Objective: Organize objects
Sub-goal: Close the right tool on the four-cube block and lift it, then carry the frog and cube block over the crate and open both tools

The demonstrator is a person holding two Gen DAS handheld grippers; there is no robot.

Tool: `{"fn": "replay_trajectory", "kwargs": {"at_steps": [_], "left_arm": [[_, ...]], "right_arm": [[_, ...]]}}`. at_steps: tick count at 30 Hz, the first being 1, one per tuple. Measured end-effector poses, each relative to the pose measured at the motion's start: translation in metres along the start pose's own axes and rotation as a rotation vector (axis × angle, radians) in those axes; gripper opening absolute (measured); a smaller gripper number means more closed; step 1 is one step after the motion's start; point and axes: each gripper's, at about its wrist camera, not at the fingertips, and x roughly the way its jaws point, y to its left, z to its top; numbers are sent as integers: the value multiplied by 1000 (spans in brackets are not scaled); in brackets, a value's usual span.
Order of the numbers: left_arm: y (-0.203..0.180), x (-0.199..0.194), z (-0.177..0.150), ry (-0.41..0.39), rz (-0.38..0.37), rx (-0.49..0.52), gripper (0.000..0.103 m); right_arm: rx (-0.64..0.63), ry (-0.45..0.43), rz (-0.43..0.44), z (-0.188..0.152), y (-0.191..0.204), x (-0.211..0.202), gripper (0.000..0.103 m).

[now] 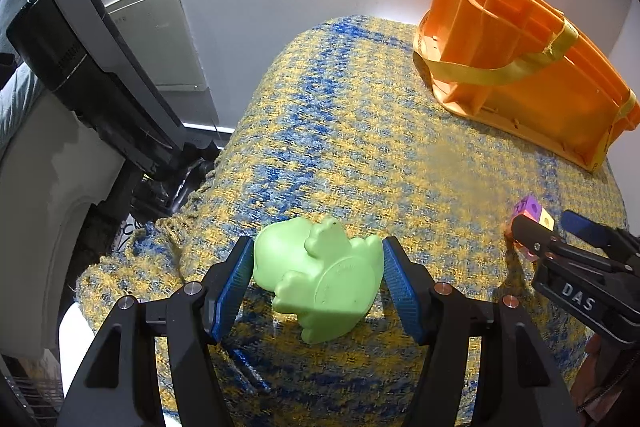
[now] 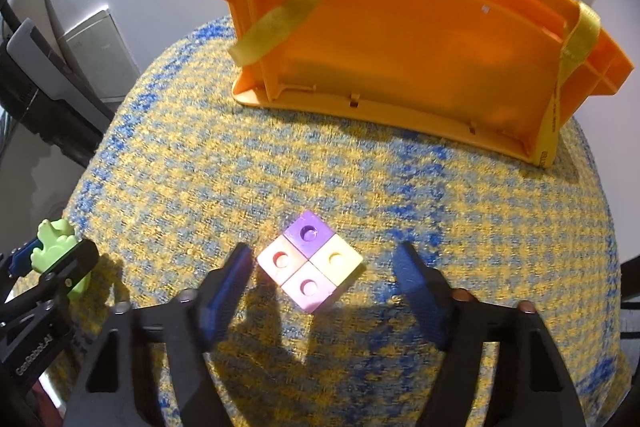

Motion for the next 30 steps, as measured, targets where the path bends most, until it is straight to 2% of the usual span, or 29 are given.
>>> {"fn": "replay_trajectory", "kwargs": {"at_steps": [2, 8, 15, 30], "left_arm": [[0, 1, 0, 4, 1, -1, 63], [1, 2, -1, 11, 5, -3, 63], [-9, -8, 3, -10, -3, 22, 63], [-71, -45, 38, -88, -53, 117, 63]], "right_arm": [[-1, 12, 9, -2, 1, 4, 56], [-12, -2, 15, -5, 3, 2, 56], [-15, -50, 0, 0, -1, -21, 56], [91, -150, -29, 17, -64, -84, 56]]}}
